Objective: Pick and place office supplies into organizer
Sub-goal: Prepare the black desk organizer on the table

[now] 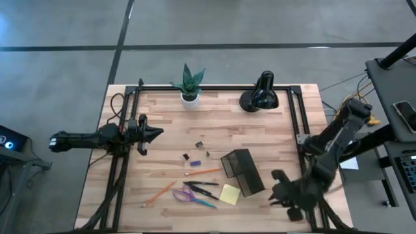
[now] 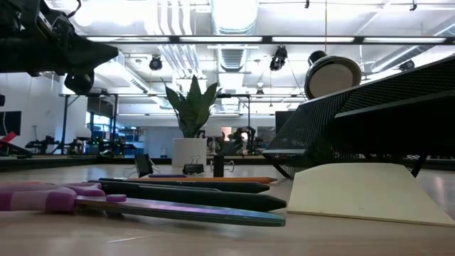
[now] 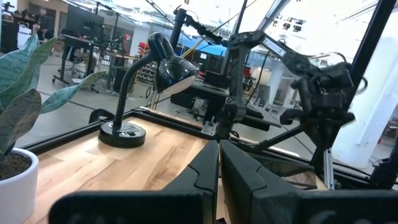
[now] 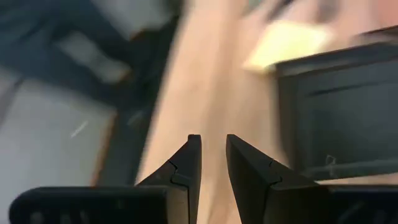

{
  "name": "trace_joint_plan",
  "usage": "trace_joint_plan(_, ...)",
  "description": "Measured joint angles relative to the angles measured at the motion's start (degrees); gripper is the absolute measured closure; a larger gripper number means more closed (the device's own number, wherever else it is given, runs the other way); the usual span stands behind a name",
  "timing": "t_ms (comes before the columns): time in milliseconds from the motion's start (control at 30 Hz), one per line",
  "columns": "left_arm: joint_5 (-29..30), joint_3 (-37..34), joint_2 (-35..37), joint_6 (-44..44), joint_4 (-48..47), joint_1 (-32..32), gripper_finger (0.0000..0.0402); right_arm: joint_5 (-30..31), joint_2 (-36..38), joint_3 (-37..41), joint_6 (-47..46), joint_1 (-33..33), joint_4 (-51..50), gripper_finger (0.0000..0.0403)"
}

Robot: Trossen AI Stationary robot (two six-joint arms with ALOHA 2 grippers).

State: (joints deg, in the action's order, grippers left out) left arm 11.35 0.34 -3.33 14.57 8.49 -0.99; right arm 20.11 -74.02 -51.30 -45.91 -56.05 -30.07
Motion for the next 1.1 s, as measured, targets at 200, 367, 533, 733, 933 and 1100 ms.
trace_joint_plan(200, 0.0, 0.0, -0.2, 0.0, 0.0, 0.0, 0.0402, 11.7, -8.6, -3.2, -7.9, -6.0, 0.3, 0.0335)
trace_joint_plan(367, 0.0, 0.0, -0.2, 0.0, 0.0, 0.0, 0.0402, 11.5, -17.0, -7.9, -9.6, -6.4, 4.1, 0.0335)
trace_joint_plan(533, 0.0, 0.0, -0.3, 0.0, 0.0, 0.0, 0.0402, 11.5, -25.6, -15.4, -10.5, -4.6, 8.0, 0.0335)
trace_joint_plan(733, 0.0, 0.0, -0.3, 0.0, 0.0, 0.0, 0.0402, 13.3, -33.9, -22.9, -17.0, -2.1, 8.0, 0.0335)
trace_joint_plan(933, -0.4, 0.0, -0.1, 4.4, 1.4, 0.0, 0.0402, 17.9, -37.8, -27.0, -27.9, 0.5, 8.0, 0.0335)
trace_joint_plan(1100, 0.0, 0.0, 0.1, 22.1, 6.2, 0.0, 0.0402, 23.0, -38.4, -30.8, -27.4, 1.9, 8.4, 0.0335)
